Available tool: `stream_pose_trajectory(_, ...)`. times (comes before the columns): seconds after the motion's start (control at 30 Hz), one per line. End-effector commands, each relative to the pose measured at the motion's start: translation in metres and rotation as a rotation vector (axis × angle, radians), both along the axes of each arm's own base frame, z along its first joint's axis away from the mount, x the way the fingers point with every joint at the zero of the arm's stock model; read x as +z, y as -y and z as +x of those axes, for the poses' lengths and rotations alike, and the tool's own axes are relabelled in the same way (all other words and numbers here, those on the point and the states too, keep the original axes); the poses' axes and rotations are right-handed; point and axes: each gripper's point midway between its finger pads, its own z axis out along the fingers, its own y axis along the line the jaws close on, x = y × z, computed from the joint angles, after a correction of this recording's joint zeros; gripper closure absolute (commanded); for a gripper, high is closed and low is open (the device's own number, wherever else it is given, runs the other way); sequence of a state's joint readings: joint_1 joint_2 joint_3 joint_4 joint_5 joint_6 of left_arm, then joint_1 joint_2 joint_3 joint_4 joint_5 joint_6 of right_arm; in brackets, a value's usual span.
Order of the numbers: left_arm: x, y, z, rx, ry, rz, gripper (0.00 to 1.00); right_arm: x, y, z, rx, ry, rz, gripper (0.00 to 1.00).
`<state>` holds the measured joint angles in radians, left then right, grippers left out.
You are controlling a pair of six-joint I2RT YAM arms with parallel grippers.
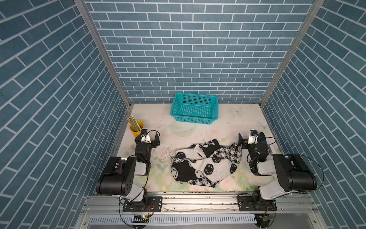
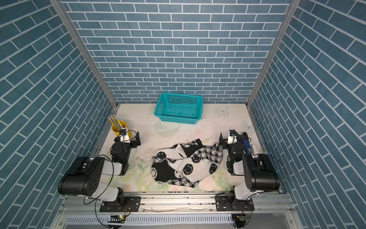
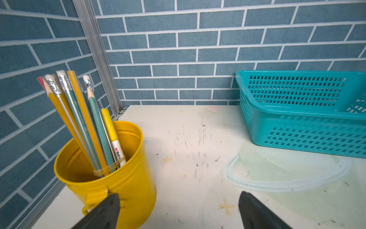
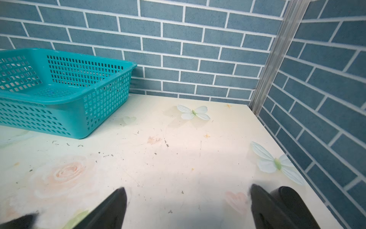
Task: Roll up the scarf and place it into the basket
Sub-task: Flatten out the scarf at the center of the board.
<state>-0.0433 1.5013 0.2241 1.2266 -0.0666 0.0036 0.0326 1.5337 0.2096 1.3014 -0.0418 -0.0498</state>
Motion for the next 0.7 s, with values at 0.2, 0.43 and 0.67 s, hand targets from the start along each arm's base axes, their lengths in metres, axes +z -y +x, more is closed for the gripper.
stream_pose_trajectory(0.2, 0.0014, -0.0035, 0.003, 0.014, 0.002, -0.006, 0.0, 0.0013, -0.0023, 0.0022, 0.01, 0.002, 0.005, 0.0)
stream_pose_trajectory(0.43, 0.0003, -0.0037, 0.0032, 0.009, -0.003, -0.01, 0.0, 0.0001, -0.0029, 0.0035, 0.014, -0.005, 0.005, 0.0)
stream_pose_trajectory(0.67, 0.0075, -0.0016, 0.0071, 0.012, -0.011, 0.007, 0.0, 0.0094, -0.0059, 0.0047, 0.023, 0.002, -0.014, 0.01)
